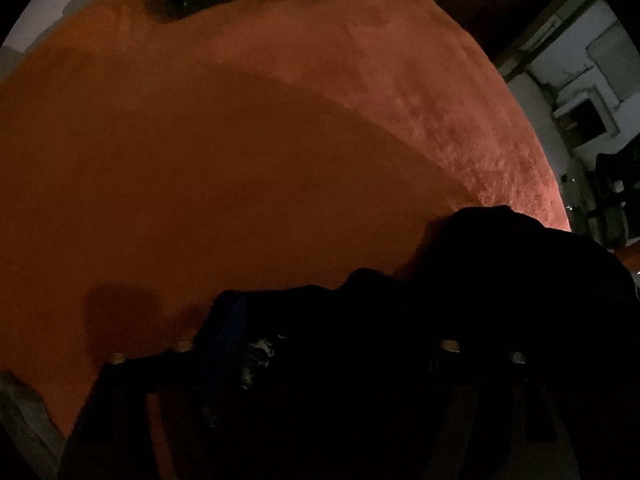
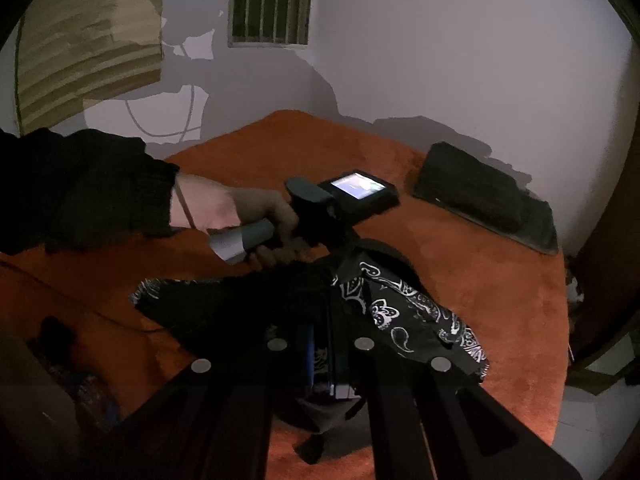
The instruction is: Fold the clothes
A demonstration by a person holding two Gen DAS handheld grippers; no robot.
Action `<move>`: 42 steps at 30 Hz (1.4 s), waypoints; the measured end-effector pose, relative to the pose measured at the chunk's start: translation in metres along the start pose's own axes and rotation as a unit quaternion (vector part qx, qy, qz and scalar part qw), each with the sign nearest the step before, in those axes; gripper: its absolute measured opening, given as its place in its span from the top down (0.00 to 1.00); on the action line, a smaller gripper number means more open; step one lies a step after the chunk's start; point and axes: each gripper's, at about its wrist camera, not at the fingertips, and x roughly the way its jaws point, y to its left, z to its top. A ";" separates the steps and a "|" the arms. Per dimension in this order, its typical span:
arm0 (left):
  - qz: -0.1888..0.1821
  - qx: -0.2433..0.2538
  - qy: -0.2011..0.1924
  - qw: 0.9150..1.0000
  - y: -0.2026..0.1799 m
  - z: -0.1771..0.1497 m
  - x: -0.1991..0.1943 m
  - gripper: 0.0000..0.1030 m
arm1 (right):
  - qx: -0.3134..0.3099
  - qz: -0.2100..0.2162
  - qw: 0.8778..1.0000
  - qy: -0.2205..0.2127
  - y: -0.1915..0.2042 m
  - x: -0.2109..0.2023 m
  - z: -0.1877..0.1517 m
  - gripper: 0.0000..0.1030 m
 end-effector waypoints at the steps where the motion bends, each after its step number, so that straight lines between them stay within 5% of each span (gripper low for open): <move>1: 0.004 0.008 -0.001 1.000 0.001 -0.002 -0.002 0.78 | 0.004 -0.003 1.000 0.003 -0.003 0.001 -0.002 0.97; 2: 0.010 0.014 0.000 1.000 0.003 -0.006 -0.005 0.92 | 0.009 -0.006 1.000 0.006 -0.006 0.002 -0.004 0.97; 6: 0.056 0.033 -0.034 0.997 0.006 -0.017 -0.029 0.95 | 0.024 -0.018 0.999 0.011 -0.019 0.005 -0.008 0.96; 9: 0.082 0.002 -0.088 0.993 0.019 -0.018 -0.060 0.95 | 0.043 -0.040 0.998 0.010 -0.042 0.011 -0.005 0.97; 12: 0.101 -0.061 -0.150 0.982 0.047 -0.009 -0.107 0.95 | 0.103 -0.060 0.993 0.017 -0.089 0.032 0.007 0.97; 14: 0.121 -0.105 -0.209 0.965 0.065 0.000 -0.150 0.95 | 0.138 -0.071 0.988 0.015 -0.124 0.053 0.024 0.97; 16: 0.143 -0.150 -0.284 0.936 0.080 0.004 -0.203 0.95 | 0.181 -0.084 0.980 0.004 -0.166 0.078 0.050 0.97; 19: 0.143 -0.207 -0.417 0.873 0.081 -0.014 -0.288 0.95 | 0.245 -0.100 0.963 -0.050 -0.218 0.084 0.100 0.97; 20: 0.144 -0.222 -0.463 0.846 0.079 -0.023 -0.317 0.95 | 0.244 -0.101 0.960 -0.095 -0.214 0.063 0.116 0.97; 23: 0.191 -0.197 -0.623 0.733 0.023 -0.089 -0.395 0.95 | 0.239 -0.101 0.938 -0.229 -0.204 -0.002 0.164 0.97; 24: 0.205 -0.173 -0.646 0.715 0.009 -0.103 -0.409 0.95 | 0.237 -0.101 0.927 -0.273 -0.201 -0.024 0.180 0.97; 27: 0.181 -0.160 -0.660 0.712 0.003 -0.134 -0.433 0.95 | 0.179 -0.107 0.914 -0.349 -0.164 -0.075 0.189 0.97; 32: 0.173 -0.217 -0.593 0.756 0.048 -0.174 -0.391 0.95 | 0.158 -0.080 0.948 -0.264 -0.130 -0.061 0.146 0.96; 35: 0.182 -0.201 -0.505 0.819 0.065 -0.202 -0.306 0.95 | 0.183 -0.054 0.968 -0.166 -0.122 -0.015 0.089 0.95; 38: 0.173 -0.178 -0.397 0.883 0.075 -0.242 -0.201 0.95 | 0.233 -0.029 0.971 -0.042 -0.118 0.048 0.010 0.95; 42: 0.150 -0.168 -0.282 0.933 0.083 -0.288 -0.096 0.95 | 0.270 0.004 0.957 0.102 -0.101 0.114 -0.084 0.95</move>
